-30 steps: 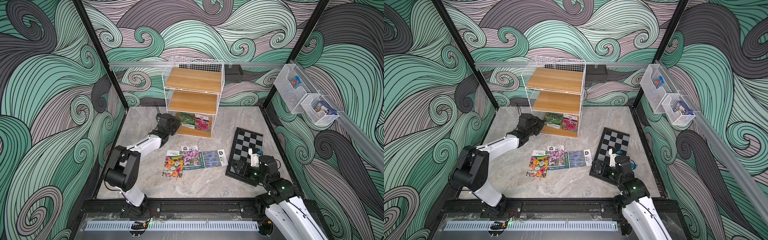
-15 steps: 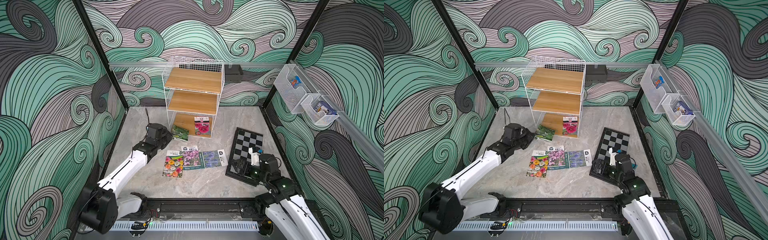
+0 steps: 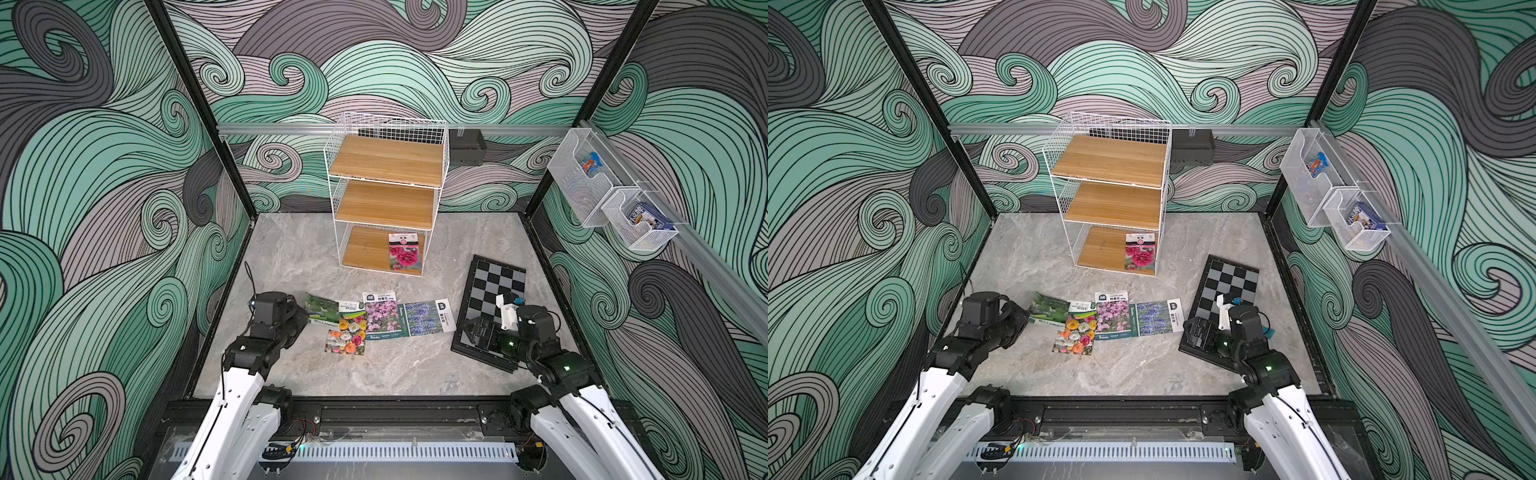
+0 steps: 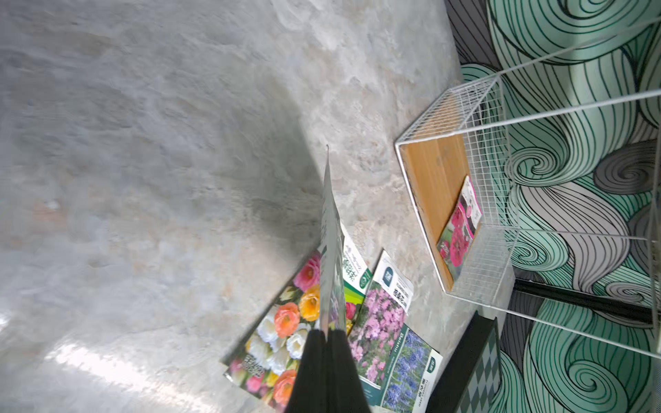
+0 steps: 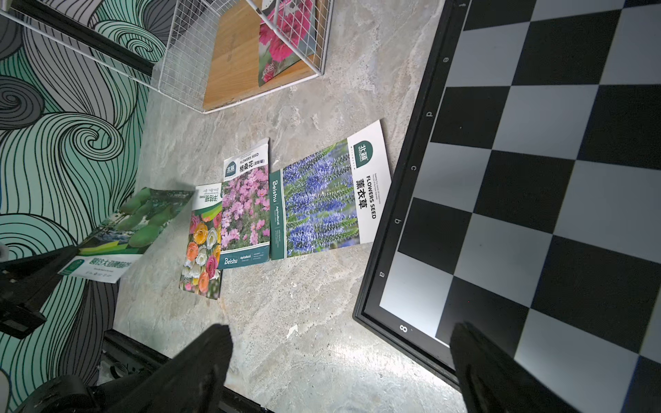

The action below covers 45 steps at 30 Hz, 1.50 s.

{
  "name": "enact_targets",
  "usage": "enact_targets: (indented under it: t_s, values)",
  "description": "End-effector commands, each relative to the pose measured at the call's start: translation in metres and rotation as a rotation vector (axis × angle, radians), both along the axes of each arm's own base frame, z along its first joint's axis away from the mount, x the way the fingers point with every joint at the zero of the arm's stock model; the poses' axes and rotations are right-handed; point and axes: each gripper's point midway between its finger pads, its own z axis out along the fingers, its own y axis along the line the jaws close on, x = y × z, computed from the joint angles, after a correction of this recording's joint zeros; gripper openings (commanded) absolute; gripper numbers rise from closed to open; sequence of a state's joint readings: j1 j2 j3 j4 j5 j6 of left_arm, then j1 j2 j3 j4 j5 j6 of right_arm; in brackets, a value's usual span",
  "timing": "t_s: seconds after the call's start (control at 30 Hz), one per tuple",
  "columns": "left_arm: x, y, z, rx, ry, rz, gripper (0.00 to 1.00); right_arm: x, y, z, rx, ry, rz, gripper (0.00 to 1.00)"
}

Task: Take the seed bag off the shelf
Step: Place the seed packet at the center of the board.

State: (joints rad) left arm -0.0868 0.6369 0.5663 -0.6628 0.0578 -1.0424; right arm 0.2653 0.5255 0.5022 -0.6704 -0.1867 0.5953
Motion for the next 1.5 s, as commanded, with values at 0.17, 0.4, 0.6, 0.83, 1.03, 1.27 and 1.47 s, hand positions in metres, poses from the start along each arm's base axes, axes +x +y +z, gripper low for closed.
enact_targets:
  t_s: [0.17,0.4,0.6,0.83,1.03,1.27,1.47]
  values:
    - [-0.022,0.01,-0.034,0.01,0.121,-0.046,0.0,0.0,0.005,0.009,0.002,-0.01,0.033,0.99]
    - [-0.017,0.031,-0.044,0.019,0.195,0.013,0.0,0.001,0.006,0.009,-0.011,-0.004,0.053,0.99]
    - [-0.001,0.054,-0.041,0.047,0.222,0.036,0.0,0.001,0.007,0.005,-0.022,0.002,0.07,0.99]
    - [0.016,0.079,-0.048,0.039,0.231,0.072,0.0,0.002,0.009,0.004,-0.028,0.01,0.092,0.99]
    - [0.02,0.102,-0.056,0.059,0.296,0.095,0.08,0.0,0.011,0.004,-0.026,0.005,0.107,0.99]
    - [0.013,0.112,-0.035,0.053,0.363,0.129,0.55,0.0,0.013,0.008,-0.019,-0.003,0.119,0.99]
    - [0.009,0.101,-0.002,0.019,0.286,0.14,0.84,0.002,0.013,0.008,-0.026,-0.011,0.124,0.99]
